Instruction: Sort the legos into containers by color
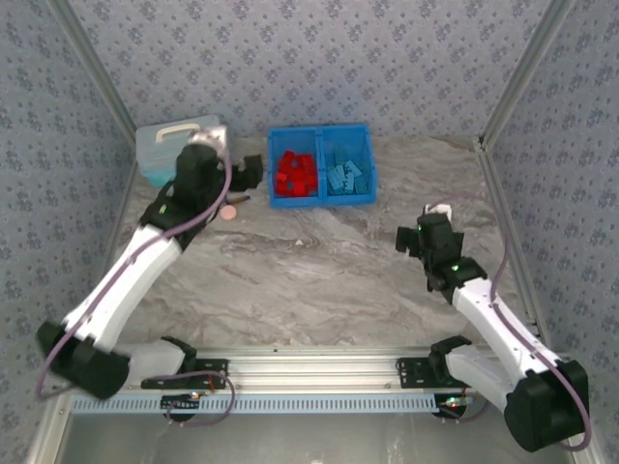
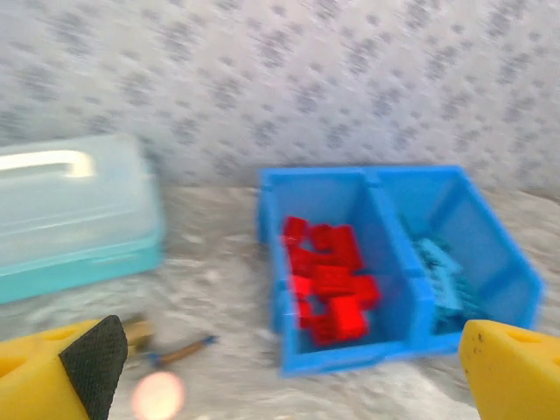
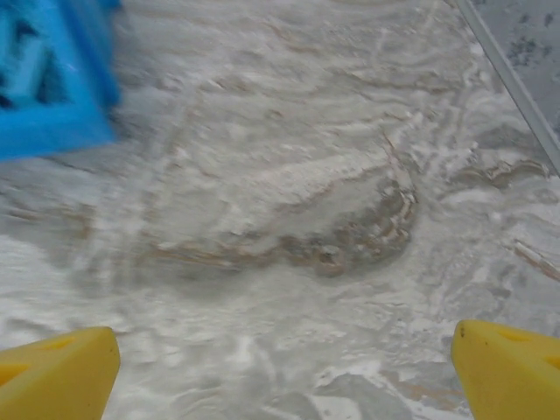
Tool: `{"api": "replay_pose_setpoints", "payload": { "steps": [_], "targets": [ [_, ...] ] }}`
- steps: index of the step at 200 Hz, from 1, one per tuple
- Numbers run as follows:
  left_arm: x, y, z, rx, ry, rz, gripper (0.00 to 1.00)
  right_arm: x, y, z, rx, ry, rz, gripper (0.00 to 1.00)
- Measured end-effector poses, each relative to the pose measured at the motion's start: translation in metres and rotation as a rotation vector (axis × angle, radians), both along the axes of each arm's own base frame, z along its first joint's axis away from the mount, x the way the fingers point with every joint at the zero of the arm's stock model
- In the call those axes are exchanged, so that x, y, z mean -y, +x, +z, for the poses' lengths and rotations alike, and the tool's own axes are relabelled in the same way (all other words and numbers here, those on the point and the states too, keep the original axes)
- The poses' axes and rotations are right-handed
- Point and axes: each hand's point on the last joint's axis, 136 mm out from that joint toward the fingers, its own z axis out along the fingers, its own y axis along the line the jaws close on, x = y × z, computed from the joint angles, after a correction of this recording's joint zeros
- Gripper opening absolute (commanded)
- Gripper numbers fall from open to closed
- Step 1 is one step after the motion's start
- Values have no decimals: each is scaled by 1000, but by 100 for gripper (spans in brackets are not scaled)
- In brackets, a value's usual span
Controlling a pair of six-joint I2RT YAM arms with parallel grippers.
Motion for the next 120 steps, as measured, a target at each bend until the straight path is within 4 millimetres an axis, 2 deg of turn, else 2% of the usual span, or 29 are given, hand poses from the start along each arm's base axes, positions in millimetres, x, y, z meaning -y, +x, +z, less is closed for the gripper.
{"api": "replay_pose_setpoints", "payload": {
  "steps": [14, 25, 49, 61, 76, 94, 110, 120],
  "targets": [
    [-31, -19, -27, 25, 60, 79, 99, 9, -1, -36, -41, -69, 0, 100],
    [-52, -32, -64, 5, 134, 131, 99, 17, 3, -58, -80, -108, -7, 100],
    [-88, -56, -151, -131, 306, 200, 99, 33, 27, -78, -83, -147, -38, 100],
    [-105, -66, -178, -184, 358, 234, 99, 35, 41, -83, -59, -168, -27, 100],
    [-125, -73, -190, -194, 372, 290, 99, 37, 60, -85, -32, -191, -12, 99],
    [-145, -74, -190, -159, 345, 361, 99, 47, 80, -81, 8, -123, -13, 100],
    [-160, -73, -193, -131, 314, 406, 99, 65, 87, -68, 102, -54, -26, 100],
    [-166, -73, -198, -118, 293, 421, 99, 70, 85, -65, 156, -34, -23, 100]
  ]
}}
